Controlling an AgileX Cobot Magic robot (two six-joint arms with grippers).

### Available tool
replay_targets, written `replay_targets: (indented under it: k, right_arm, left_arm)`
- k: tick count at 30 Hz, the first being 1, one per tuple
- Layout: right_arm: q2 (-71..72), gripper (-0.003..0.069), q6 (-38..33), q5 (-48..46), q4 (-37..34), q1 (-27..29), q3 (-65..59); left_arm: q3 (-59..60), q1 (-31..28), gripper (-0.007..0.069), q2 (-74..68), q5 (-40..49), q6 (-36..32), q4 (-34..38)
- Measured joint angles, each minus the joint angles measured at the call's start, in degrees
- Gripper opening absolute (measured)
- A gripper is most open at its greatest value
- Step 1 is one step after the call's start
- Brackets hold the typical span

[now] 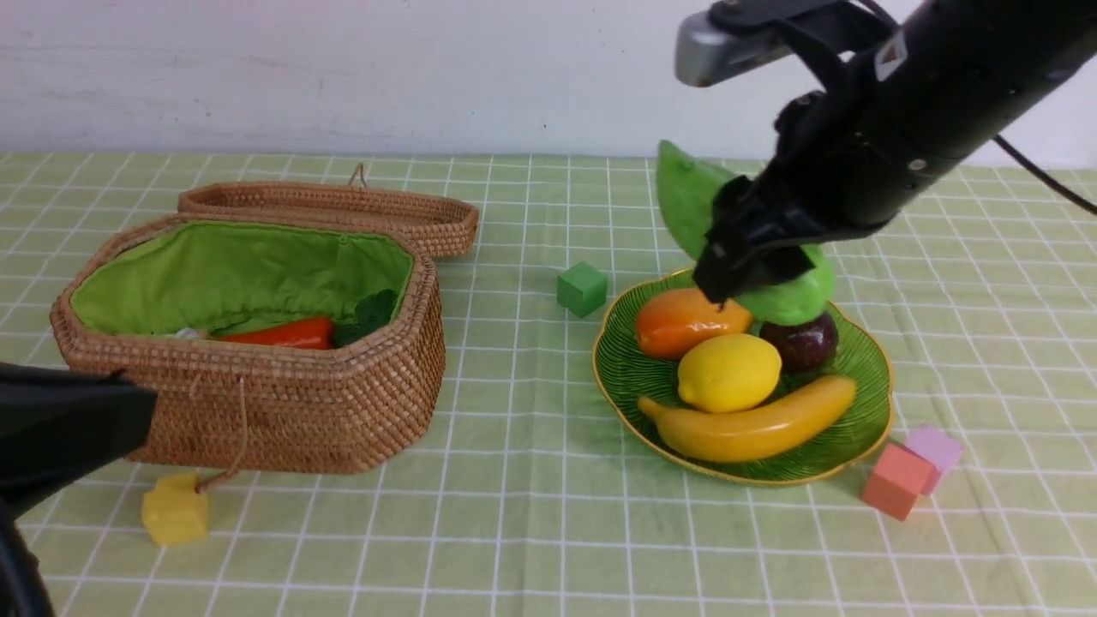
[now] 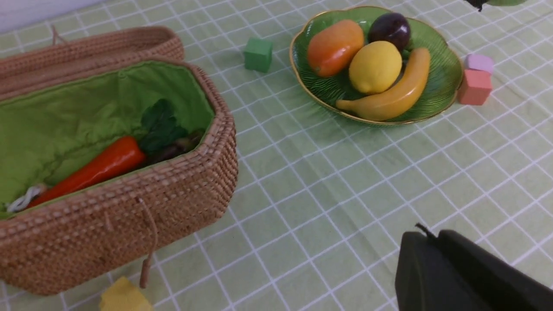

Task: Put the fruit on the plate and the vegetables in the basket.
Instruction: Take a chayote with your right arm and place it on the basket on the left.

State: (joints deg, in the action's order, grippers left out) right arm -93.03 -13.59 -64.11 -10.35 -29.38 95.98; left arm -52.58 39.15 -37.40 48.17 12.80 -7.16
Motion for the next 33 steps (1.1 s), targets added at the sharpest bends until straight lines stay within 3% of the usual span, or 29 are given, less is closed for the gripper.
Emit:
replay_targets:
  k: [9, 16, 23, 33]
  right_arm:
    - [-5.38, 0.0452, -0.42, 13.28, -6.88, -7.09, 2.64]
    - [-16.57, 0.0452, -6.18, 24.87, -13.64, -12.41, 12.43]
    - [-27.99, 0.0452, -13.62, 28.04, -20.29, -15.51, 25.4]
    - [-37.24, 0.0452, -18.83, 31.97, -21.13, -15.96, 34.65]
  left_arm:
    - [0.0, 0.0, 0.0026, 0.0, 1.03, 8.0, -7.96]
    - [0.0, 0.0, 0.0029, 0.0, 3.76, 17.8, -18.37]
    - [0.0, 0.0, 0.0029, 0.0, 6.21, 23.32, -23.38]
    - [0.0, 0.0, 0.0031, 0.0, 9.62, 26.43, -27.02]
